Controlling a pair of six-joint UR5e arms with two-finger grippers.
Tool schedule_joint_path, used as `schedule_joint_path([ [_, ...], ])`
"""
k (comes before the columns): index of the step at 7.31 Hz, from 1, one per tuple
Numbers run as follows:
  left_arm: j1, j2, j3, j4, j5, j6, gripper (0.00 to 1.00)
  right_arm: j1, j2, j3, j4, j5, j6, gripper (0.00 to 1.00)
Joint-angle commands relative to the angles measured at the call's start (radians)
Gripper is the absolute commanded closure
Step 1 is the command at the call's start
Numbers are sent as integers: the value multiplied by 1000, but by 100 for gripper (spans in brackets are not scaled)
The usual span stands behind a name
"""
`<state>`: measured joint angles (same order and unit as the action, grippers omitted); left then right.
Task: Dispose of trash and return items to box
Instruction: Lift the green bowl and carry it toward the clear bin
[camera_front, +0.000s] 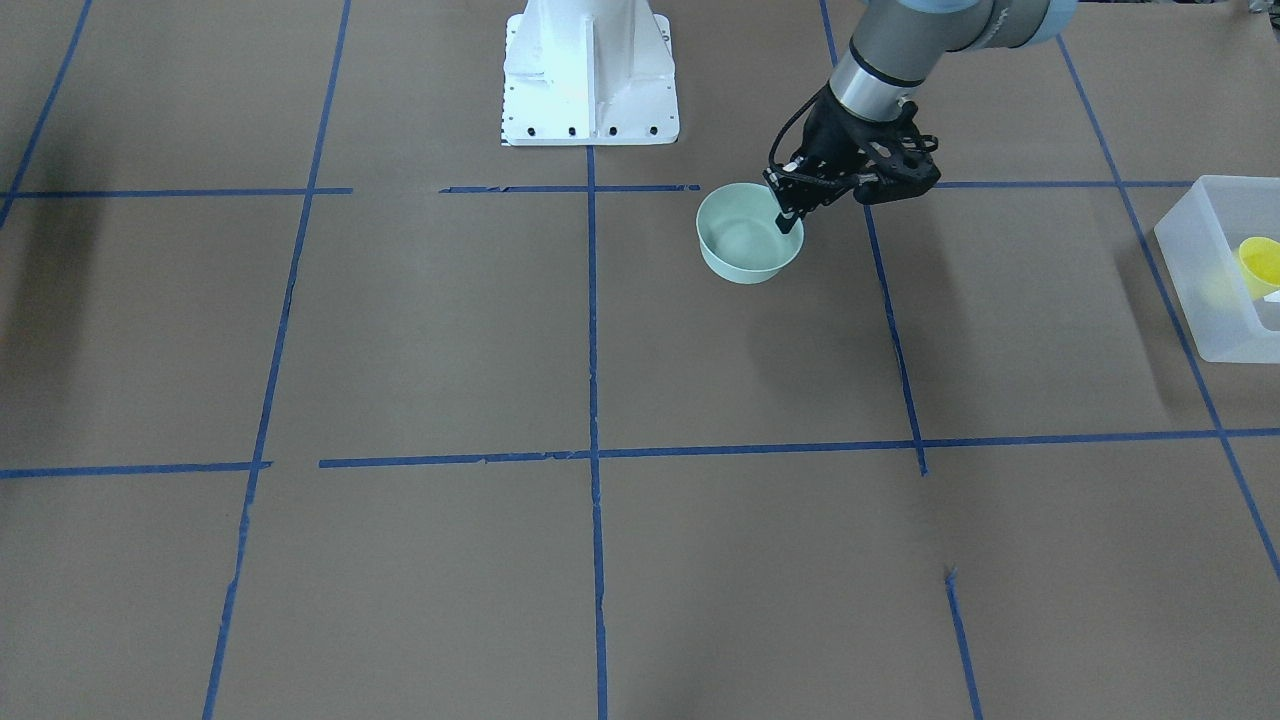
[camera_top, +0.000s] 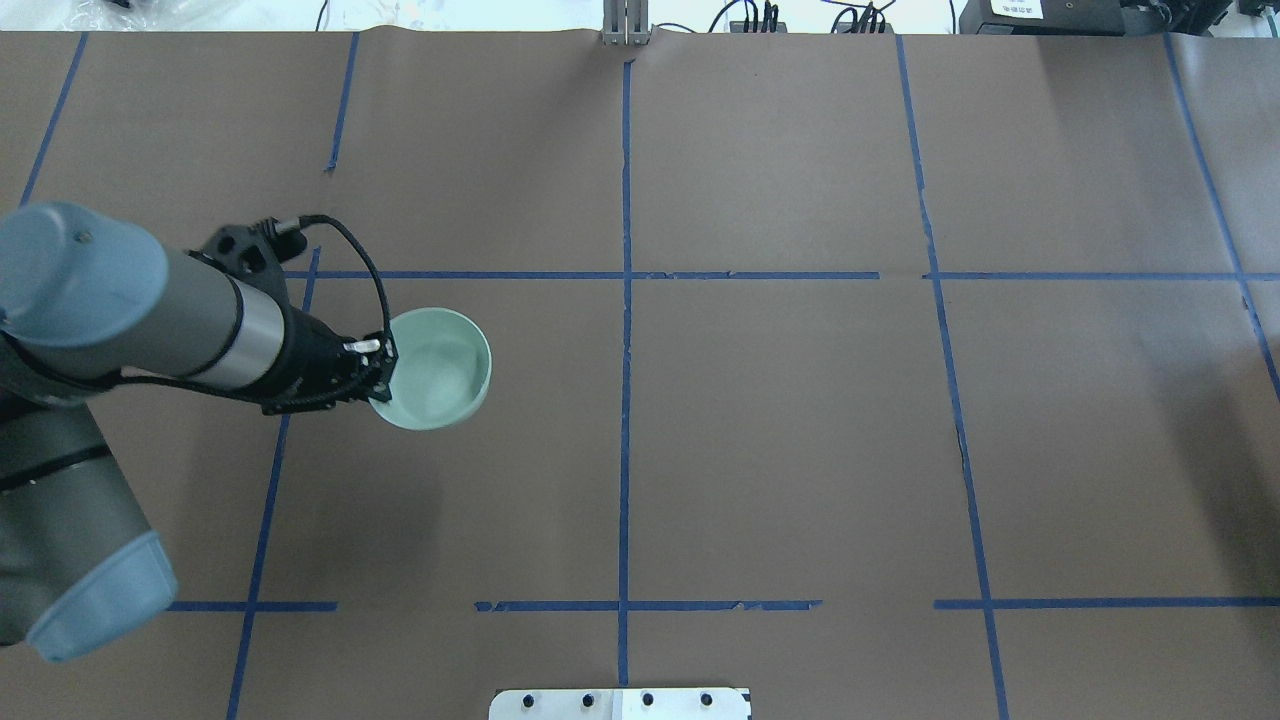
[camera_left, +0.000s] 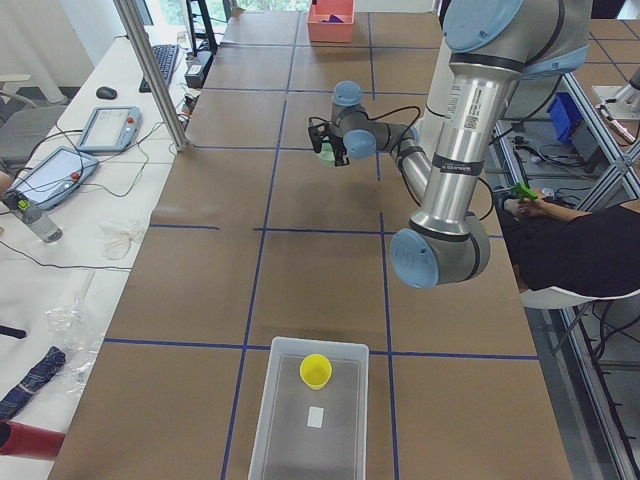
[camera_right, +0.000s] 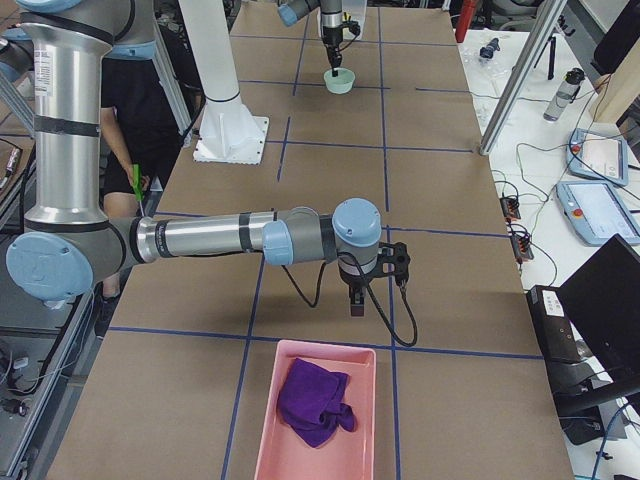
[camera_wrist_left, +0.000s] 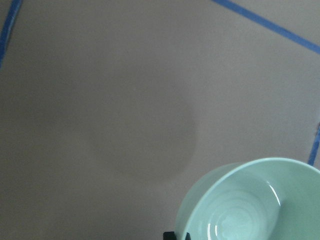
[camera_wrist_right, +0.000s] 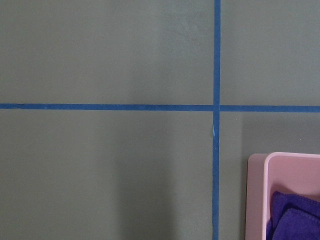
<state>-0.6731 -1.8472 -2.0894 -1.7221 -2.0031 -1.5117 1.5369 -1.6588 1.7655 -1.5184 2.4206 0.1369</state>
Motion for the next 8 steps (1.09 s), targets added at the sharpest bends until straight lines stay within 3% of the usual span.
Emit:
schedule_joint_path([
  [1, -206, 8, -9, 83, -75, 277, 100, -8, 5, -63, 6, -3, -17, 0],
  [3, -310, 69, -9, 118, -78, 490, 100, -1, -7, -64, 4, -3, -75, 0],
  [5, -510, 172, 11, 118, -200, 778, 100, 5, -9, -54, 6, 2, -77, 0],
  [6, -610, 233, 53, 116, -259, 941, 100, 6, -9, -51, 6, 6, -76, 0],
  [8, -828, 293, 211, 119, -275, 1315, 100, 8, -6, -47, 6, 6, -74, 0],
])
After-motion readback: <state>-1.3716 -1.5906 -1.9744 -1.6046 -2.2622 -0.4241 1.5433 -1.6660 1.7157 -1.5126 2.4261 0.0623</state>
